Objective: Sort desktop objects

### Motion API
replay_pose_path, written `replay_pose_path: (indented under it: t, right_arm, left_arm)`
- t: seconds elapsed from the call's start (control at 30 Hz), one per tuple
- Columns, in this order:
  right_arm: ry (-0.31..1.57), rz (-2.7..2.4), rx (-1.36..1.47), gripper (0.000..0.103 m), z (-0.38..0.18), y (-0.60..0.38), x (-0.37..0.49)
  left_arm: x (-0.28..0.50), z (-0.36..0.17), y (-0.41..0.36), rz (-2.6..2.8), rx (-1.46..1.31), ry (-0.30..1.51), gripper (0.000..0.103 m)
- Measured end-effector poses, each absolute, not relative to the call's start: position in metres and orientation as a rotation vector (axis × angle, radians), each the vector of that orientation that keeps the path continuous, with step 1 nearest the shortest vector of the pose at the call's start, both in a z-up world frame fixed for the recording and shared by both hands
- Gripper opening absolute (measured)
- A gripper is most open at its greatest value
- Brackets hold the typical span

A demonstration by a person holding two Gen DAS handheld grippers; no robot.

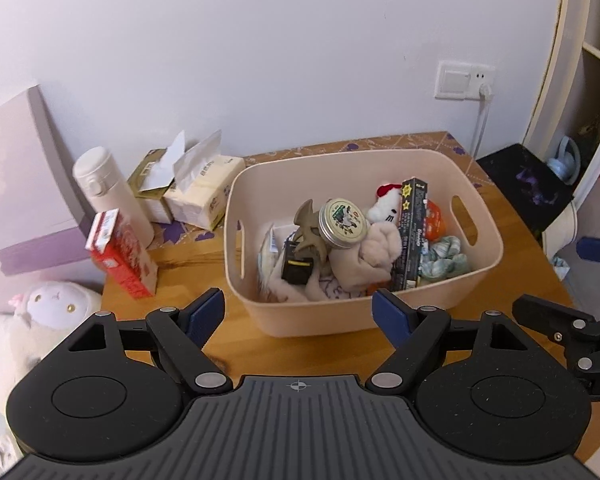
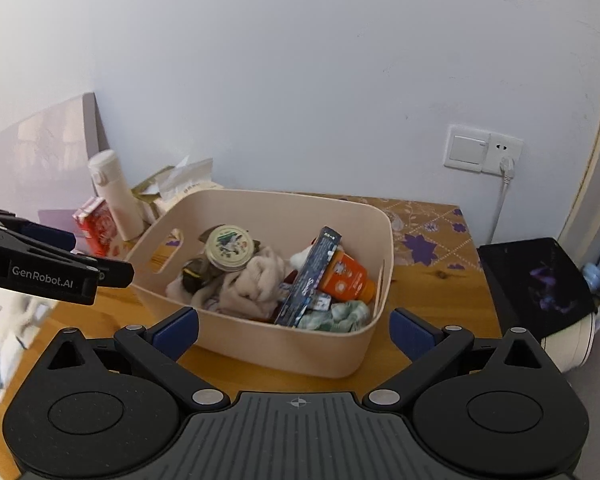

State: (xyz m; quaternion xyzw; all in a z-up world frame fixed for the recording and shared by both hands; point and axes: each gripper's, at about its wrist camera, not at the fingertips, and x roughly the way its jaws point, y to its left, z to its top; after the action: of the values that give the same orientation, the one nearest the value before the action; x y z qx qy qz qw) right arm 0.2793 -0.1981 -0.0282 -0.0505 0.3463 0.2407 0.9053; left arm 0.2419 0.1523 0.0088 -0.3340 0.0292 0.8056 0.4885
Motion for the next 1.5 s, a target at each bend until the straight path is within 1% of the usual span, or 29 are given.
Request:
replay_pose_path:
  t: [0.1, 0.43, 0.63, 1.0, 1.5]
  right_arm:
    - [0.712, 0.492, -0.094, 0.103, -0.015, -0.208, 0.262]
    - [0.721, 0.437, -0.064, 0.103, 0.028, -0.246, 0.204]
    - [0.717, 0.426, -0.07, 0.103, 0.045, -0.264, 0.173]
    - [0.742, 0.437, -0.069, 0.103, 0.06, -0.288, 0.131]
    - [0.773, 0.416, -0.056, 0.103, 0.073, -0.306, 0.088]
  left_arm:
    - [0.252, 0.019, 0.131, 1.958, -0.832, 0.03, 0.082]
    - [0.297, 0.041, 0.068, 1.988, -0.813, -0.006, 0.082]
    - [0.322, 0.047, 0.04, 2.052, -0.809, 0.049, 0.082]
    - [0.346, 0.054, -0.017, 2.066, -0.828, 0.008, 0.083]
    - [0.364, 0.058, -0.05, 2.052, -0.837, 0.036, 0.083]
